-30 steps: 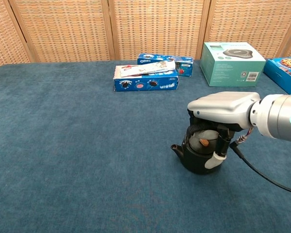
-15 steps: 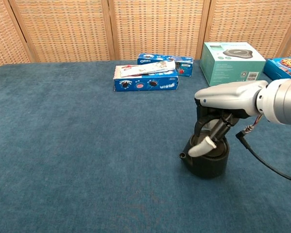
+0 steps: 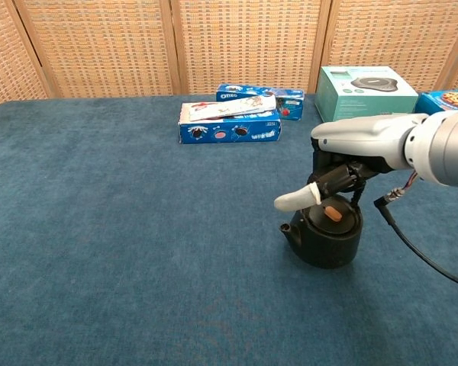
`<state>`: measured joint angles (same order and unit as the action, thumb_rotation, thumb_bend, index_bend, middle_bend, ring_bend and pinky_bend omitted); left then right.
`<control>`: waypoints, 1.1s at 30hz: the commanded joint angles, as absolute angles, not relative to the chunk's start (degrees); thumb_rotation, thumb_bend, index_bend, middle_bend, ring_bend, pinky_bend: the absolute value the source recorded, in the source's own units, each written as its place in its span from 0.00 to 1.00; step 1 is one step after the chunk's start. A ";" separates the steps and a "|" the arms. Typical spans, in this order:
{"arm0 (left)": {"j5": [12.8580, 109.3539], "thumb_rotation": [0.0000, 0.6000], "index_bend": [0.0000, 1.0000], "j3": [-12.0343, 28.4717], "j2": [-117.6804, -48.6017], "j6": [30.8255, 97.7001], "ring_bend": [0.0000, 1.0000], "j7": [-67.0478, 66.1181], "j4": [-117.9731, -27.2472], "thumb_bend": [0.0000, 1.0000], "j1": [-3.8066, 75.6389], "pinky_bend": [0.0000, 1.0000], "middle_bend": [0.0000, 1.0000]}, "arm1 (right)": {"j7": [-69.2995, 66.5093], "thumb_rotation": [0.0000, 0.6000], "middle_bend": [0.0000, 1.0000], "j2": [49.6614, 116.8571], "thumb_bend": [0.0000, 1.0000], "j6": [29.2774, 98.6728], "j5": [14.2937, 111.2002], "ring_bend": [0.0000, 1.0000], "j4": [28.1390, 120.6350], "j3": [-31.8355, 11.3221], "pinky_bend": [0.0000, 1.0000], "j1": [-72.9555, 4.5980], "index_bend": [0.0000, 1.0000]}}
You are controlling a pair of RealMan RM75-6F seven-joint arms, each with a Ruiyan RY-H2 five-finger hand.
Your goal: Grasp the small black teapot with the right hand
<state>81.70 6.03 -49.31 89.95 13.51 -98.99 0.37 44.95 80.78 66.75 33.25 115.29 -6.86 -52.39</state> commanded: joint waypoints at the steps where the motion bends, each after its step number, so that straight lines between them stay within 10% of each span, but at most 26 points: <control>1: 81.69 1.00 0.00 6.04 -49.32 89.91 0.00 13.55 -98.97 0.00 0.39 0.00 0.00 | 45.40 0.34 1.00 81.17 0.09 67.56 31.26 0.98 116.18 -7.42 0.00 -52.83 1.00; 5: 81.67 1.00 0.00 6.06 -49.30 89.95 0.00 13.71 -98.95 0.00 0.36 0.00 0.00 | 46.04 0.46 1.00 81.24 0.68 68.08 28.73 0.99 117.13 -7.99 0.00 -53.58 1.00; 7: 81.65 1.00 0.00 6.08 -49.28 89.93 0.00 13.84 -98.91 0.00 0.35 0.00 0.00 | 46.90 0.51 1.00 81.25 0.78 68.67 27.36 0.99 117.49 -8.17 0.00 -54.14 1.00; 19: 81.58 1.00 0.00 6.15 -49.36 90.03 0.00 13.73 -98.79 0.00 0.33 0.00 0.00 | 47.27 0.57 1.00 81.55 0.82 70.46 26.63 0.99 118.21 -8.25 0.02 -54.91 1.00; 33: 81.79 1.00 0.00 6.11 -49.43 90.15 0.00 13.67 -98.78 0.00 0.28 0.00 0.00 | 45.07 0.70 1.00 82.68 0.82 72.57 29.38 0.98 117.29 -7.99 0.64 -53.77 1.00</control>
<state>81.79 6.11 -49.43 90.15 13.66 -98.78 0.28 45.23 82.57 72.45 29.16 117.40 -8.07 -53.91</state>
